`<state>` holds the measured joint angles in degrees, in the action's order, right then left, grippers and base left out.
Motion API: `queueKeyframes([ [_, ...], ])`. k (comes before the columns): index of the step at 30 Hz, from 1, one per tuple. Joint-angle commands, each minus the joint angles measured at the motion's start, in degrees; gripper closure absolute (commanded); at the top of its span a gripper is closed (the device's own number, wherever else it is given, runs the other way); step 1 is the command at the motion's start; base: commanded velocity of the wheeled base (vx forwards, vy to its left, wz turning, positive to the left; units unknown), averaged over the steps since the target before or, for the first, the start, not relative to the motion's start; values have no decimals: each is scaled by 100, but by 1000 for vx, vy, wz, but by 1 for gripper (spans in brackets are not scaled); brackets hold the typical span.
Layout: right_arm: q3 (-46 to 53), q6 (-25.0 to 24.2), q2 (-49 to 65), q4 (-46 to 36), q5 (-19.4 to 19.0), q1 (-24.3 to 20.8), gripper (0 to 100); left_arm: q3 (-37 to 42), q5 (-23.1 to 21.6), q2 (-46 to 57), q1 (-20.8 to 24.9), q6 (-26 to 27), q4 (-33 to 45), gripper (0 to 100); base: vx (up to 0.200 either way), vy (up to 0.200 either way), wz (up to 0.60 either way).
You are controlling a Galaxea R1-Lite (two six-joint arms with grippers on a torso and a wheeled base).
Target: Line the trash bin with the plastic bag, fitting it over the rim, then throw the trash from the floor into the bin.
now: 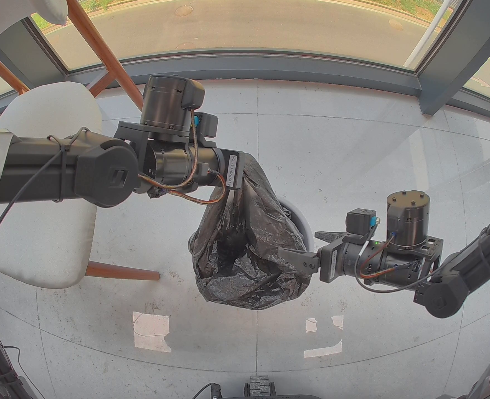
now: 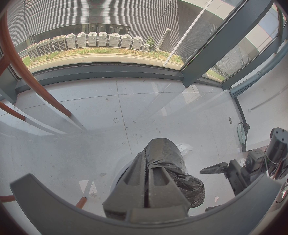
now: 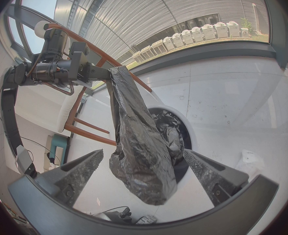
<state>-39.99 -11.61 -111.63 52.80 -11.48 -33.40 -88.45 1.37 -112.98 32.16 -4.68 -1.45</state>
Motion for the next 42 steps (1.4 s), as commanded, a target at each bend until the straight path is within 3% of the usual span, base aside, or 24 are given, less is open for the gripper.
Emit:
queueKeyframes([
  [1, -168, 9, -562, 169, -3, -26, 0, 21, 4, 31, 10, -6, -4, 100, 0, 0, 0],
  [2, -176, 9, -606, 205, -3, -8, 0, 21, 4, 31, 10, 2, -4, 100, 0, 0, 0],
  [3, -185, 9, -606, 205, -3, -8, 100, 21, 4, 31, 10, 2, -4, 100, 0, 0, 0],
  [12, -203, 36, -694, 328, -3, 88, 100, 39, -5, 48, 1, 2, -4, 100, 0, 0, 0],
  [18, -493, 115, -465, 301, -21, 528, 100, 21, -13, 39, -43, 11, -13, 100, 0, 0, 0],
  [26, -598, 501, -491, 301, -328, 1196, 100, 118, -22, -22, 18, 37, -31, 100, 0, 0, 0],
  [36, -712, 721, -896, 319, -363, 1319, 100, 276, -22, -286, 18, 398, -83, 100, 0, 0, 0],
  [37, -739, 721, -948, 336, -363, 1319, 0, 276, -22, -286, 18, 398, -83, 100, 0, 0, 0],
  [42, -783, 677, -957, 776, -381, 1310, 0, 259, -13, -286, -17, 389, -83, 100, 0, 0, 0],
])
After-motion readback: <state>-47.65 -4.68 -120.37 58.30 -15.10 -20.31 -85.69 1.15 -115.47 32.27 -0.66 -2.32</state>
